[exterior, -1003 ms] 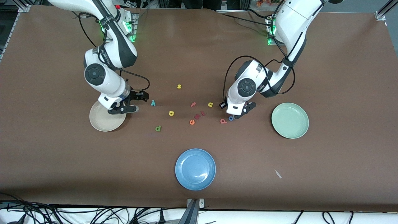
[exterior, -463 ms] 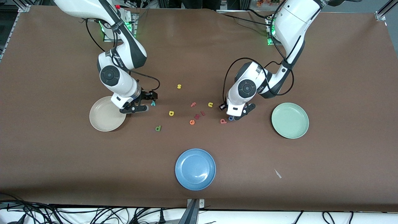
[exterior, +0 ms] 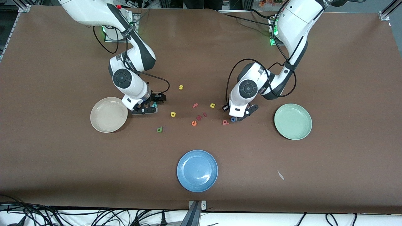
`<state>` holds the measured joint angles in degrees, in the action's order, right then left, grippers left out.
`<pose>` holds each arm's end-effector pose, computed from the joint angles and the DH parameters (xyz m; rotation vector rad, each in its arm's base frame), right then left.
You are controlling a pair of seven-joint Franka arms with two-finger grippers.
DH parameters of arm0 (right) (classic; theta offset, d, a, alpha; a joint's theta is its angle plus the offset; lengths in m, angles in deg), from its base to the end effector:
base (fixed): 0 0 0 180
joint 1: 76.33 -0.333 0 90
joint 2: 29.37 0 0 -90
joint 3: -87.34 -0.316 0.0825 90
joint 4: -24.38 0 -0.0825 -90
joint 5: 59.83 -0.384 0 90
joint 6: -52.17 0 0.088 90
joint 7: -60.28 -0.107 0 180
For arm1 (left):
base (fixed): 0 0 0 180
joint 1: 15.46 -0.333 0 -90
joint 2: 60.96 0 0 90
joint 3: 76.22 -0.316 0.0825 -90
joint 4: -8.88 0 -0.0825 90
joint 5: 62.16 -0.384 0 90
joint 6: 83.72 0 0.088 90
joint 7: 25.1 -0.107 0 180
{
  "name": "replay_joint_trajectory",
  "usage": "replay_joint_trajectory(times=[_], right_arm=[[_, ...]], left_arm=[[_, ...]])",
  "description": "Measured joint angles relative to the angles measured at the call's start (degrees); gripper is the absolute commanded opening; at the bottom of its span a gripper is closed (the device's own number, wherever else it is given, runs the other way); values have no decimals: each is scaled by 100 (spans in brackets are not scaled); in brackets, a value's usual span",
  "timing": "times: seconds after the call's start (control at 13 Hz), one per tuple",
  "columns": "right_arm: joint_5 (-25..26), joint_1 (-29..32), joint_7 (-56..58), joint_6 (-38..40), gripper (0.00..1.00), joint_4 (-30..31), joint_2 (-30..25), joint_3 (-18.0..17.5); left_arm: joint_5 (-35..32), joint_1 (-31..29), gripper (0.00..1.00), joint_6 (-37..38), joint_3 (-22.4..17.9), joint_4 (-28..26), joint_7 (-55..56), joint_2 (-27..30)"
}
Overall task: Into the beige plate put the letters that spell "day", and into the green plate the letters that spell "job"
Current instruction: 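Grasp the cyan r with the left gripper while the right gripper lowers, then carry the r to the green plate while the right gripper grasps the y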
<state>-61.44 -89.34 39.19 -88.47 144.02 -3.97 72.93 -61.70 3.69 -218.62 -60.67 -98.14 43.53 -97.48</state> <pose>0.5141 0.2663 0.2100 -3.0479 -0.1040 0.1677 0.5158 -0.3500 0.1722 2.9626 0.9800 -0.3325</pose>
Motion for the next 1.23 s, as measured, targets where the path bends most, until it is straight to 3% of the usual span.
replay_joint_trajectory(times=[0.15,0.46,1.23], right_arm=[[0,2,-2,-6,98,0,64,17],[0,3,-85,-12,96,-3,171,74],[673,-48,-608,-76,93,-28,325,76]], left_arm=[[-1,0,27,-18,1,-8,4,-5],[-1,0,1,-43,2,-8,39,-3],[-2,-42,0,116,-33,19,111,138]])
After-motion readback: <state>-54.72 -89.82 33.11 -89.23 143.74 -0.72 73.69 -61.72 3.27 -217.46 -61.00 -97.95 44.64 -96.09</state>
